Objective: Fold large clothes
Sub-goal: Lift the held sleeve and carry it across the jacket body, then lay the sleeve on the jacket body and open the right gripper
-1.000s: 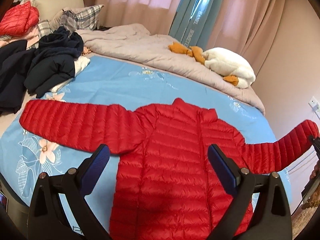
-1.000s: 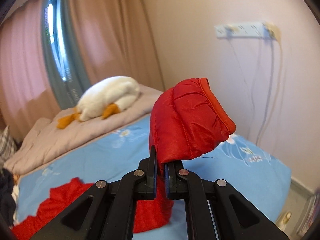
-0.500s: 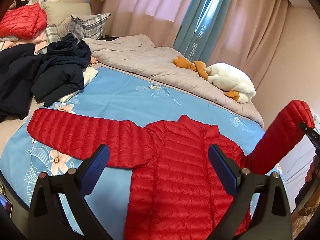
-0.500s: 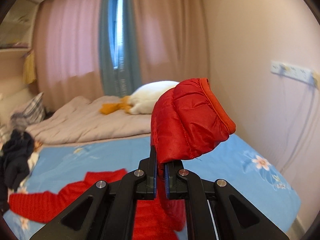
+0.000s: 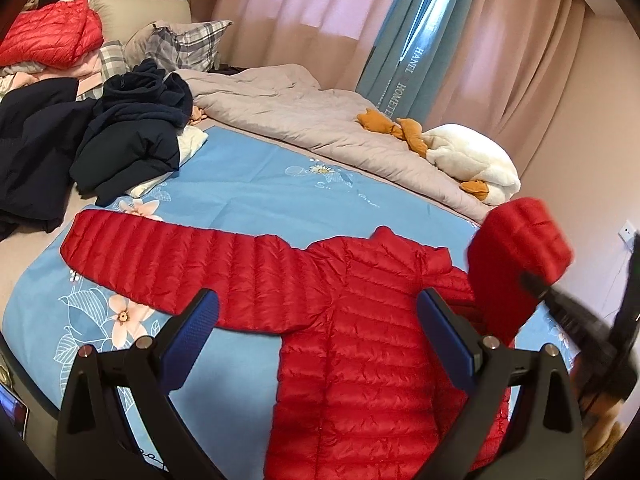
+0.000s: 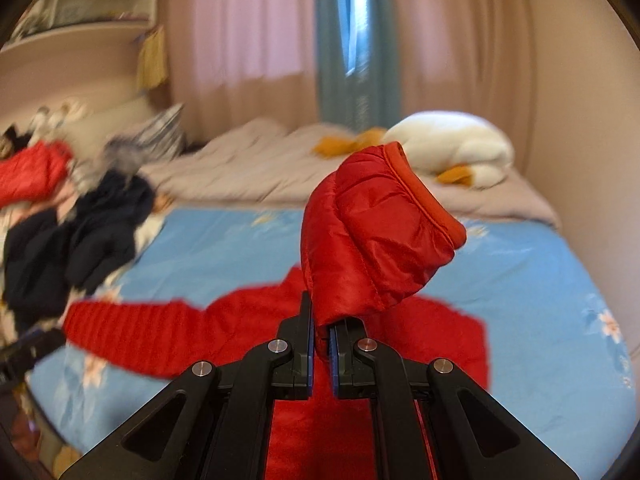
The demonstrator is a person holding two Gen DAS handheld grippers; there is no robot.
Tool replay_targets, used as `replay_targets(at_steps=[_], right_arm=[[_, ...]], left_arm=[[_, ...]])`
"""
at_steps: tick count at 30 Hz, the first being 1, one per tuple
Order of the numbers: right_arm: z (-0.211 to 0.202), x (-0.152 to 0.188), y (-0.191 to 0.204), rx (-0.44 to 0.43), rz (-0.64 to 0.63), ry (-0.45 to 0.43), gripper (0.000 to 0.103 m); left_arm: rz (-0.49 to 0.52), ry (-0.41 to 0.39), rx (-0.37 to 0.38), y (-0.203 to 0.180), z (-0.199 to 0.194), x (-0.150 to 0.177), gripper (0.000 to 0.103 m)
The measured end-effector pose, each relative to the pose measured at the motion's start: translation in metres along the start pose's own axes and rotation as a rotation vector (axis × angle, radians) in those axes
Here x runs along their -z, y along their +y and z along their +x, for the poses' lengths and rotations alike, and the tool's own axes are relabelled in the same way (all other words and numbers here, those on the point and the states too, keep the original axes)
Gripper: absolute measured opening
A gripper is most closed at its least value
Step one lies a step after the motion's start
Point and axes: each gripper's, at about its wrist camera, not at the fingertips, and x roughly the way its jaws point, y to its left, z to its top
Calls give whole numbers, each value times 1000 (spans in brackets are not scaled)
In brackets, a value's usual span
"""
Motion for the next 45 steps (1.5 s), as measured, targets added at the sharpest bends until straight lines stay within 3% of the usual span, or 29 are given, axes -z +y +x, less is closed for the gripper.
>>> replay_targets(at_steps=[7, 19, 21, 26, 31, 40, 45], right_arm=[[34, 34, 33, -80, -51, 143, 7], [61, 67, 42, -159, -47, 332, 7], [59, 70, 42, -175, -47, 350, 15], [43, 69, 38, -190, -28, 326, 48], [27, 63, 27, -150, -22, 271, 64], [3, 59, -4, -39, 31, 188, 70], [-4, 61, -21, 23, 76, 169, 70]], left_arm=[[-21, 33, -27, 13, 10, 6, 99], [-40, 117, -2, 24, 33, 21, 99], [-41, 132, 14, 23, 36, 23, 99], [-37, 160, 35, 17, 46, 27, 99], [-30, 204, 77, 9, 61, 35, 98], [-23, 304, 120, -6, 107, 60, 92], [-27, 358, 152, -16, 132, 73, 81]])
